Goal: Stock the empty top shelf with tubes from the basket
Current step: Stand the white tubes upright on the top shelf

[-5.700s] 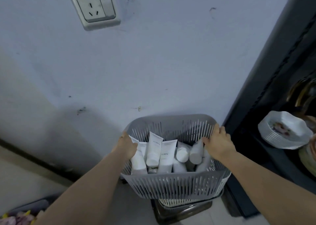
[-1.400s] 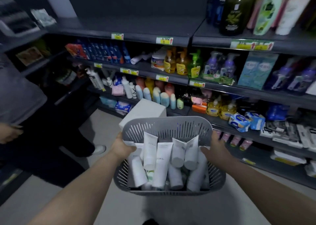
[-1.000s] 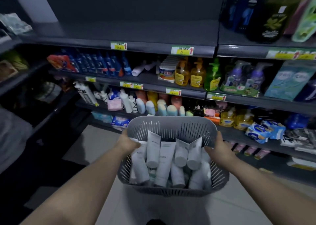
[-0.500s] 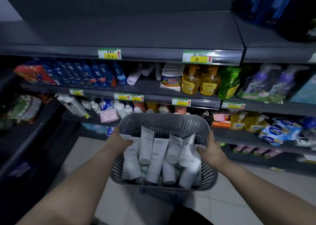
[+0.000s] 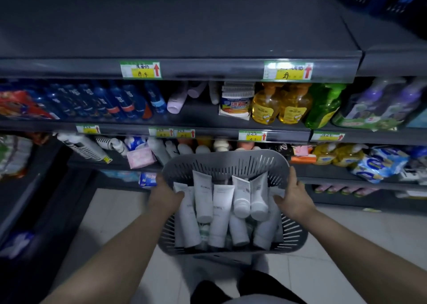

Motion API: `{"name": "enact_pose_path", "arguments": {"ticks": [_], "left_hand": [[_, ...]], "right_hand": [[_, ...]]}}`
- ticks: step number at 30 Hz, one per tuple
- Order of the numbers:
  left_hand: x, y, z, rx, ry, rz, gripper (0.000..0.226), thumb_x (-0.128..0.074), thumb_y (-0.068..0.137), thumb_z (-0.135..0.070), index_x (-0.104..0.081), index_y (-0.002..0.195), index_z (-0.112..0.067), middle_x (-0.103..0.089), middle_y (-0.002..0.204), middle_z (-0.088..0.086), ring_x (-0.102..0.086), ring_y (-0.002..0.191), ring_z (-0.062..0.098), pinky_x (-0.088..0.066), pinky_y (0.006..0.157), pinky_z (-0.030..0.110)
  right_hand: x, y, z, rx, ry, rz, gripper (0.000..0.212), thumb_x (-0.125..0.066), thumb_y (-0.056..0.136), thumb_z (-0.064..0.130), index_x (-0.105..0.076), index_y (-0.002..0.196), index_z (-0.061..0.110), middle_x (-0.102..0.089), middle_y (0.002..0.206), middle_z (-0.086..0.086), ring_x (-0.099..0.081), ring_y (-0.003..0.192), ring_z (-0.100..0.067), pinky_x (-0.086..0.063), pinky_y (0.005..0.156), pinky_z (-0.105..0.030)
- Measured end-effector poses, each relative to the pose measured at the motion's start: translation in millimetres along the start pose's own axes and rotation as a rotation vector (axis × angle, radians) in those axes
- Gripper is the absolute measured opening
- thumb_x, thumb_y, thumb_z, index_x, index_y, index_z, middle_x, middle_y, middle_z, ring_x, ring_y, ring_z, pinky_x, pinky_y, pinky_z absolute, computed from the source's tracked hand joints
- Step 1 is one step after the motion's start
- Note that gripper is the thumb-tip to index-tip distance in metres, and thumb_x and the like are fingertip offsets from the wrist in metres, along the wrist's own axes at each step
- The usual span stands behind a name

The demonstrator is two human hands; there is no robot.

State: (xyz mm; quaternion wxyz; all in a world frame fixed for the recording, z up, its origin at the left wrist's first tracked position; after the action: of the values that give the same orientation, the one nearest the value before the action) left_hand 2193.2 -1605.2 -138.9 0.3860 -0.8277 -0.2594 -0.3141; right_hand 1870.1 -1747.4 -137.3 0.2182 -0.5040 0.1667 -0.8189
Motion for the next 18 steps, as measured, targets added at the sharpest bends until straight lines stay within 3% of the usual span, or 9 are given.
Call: {"name": "enact_pose_path", "arguments": {"ticks": [3, 6, 10, 14, 16, 18], "left_hand": [[-4, 7, 4, -0.004, -0.053, 0.058, 0.067, -0.069, 0.076, -0.026, -0.036, 0.132, -0.010, -0.059, 0.119, 0.011, -0.060, 0.107, 0.033, -0.049, 0.085, 0.033], [-15, 35, 22, -0.033, -0.017, 0.088, 0.077, -0.062, 0.057, -0.047, -0.045, 0.125, -0.015, -0.059, 0.122, 0.013, -0.062, 0.102, 0.030, -0.056, 0.086, 0.043], [-7, 17, 9, -0.055, 0.000, 0.120, 0.085, -0.067, 0.074, -0.028, -0.020, 0.143, -0.010, -0.044, 0.138, 0.019, -0.052, 0.118, 0.038, -0.052, 0.093, 0.048], [6, 9, 1, -0.195, 0.089, 0.059, 0.086, -0.060, 0.074, -0.021, -0.016, 0.148, -0.013, -0.035, 0.145, 0.015, -0.041, 0.129, 0.038, -0.045, 0.102, 0.050], [10, 9, -3, -0.274, 0.201, 0.057, 0.086, -0.060, 0.077, -0.020, -0.013, 0.150, -0.014, -0.027, 0.149, 0.012, -0.033, 0.134, 0.036, -0.040, 0.106, 0.047], [13, 9, -9, -0.353, 0.307, 0.054, 0.080, -0.060, 0.077, -0.022, -0.020, 0.146, -0.016, -0.031, 0.145, 0.012, -0.034, 0.132, 0.035, -0.041, 0.104, 0.048]], "right_hand": [[0, -6, 1, -0.051, -0.030, -0.028, 0.100, -0.061, 0.089, 0.028, 0.019, 0.149, 0.019, -0.026, 0.146, -0.024, -0.045, 0.125, -0.038, -0.043, 0.098, -0.044], [-5, -15, 5, -0.113, -0.087, -0.064, 0.099, -0.061, 0.089, 0.030, 0.015, 0.150, 0.016, -0.025, 0.147, -0.021, -0.036, 0.132, -0.038, -0.039, 0.103, -0.045], [-12, -31, 14, -0.181, -0.196, -0.167, 0.089, -0.060, 0.087, 0.035, -0.001, 0.150, 0.017, -0.015, 0.153, -0.013, -0.022, 0.139, -0.034, -0.032, 0.108, -0.049], [-25, -47, 27, -0.125, -0.301, -0.192, 0.081, -0.055, 0.089, 0.037, -0.005, 0.150, 0.017, 0.005, 0.159, -0.010, -0.001, 0.147, -0.030, -0.018, 0.116, -0.048], [-32, -53, 34, -0.078, -0.294, -0.160, 0.076, -0.053, 0.090, 0.037, -0.010, 0.150, 0.018, 0.002, 0.159, -0.009, -0.003, 0.147, -0.030, -0.019, 0.115, -0.047], [-40, -55, 38, -0.044, -0.229, -0.114, 0.069, -0.053, 0.091, 0.035, -0.020, 0.148, 0.017, -0.015, 0.156, -0.009, -0.017, 0.144, -0.031, -0.028, 0.113, -0.047]]}}
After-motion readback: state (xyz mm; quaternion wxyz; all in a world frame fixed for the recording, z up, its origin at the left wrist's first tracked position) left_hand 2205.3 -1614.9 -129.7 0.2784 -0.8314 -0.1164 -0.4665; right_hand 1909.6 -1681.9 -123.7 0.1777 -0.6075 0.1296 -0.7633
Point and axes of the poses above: each hand's wrist, its own y-axis towards the middle knuckle, its own x-axis out of the back of the hand, z = x × y, the point moved 6 cm from there along y, towards the middle knuckle
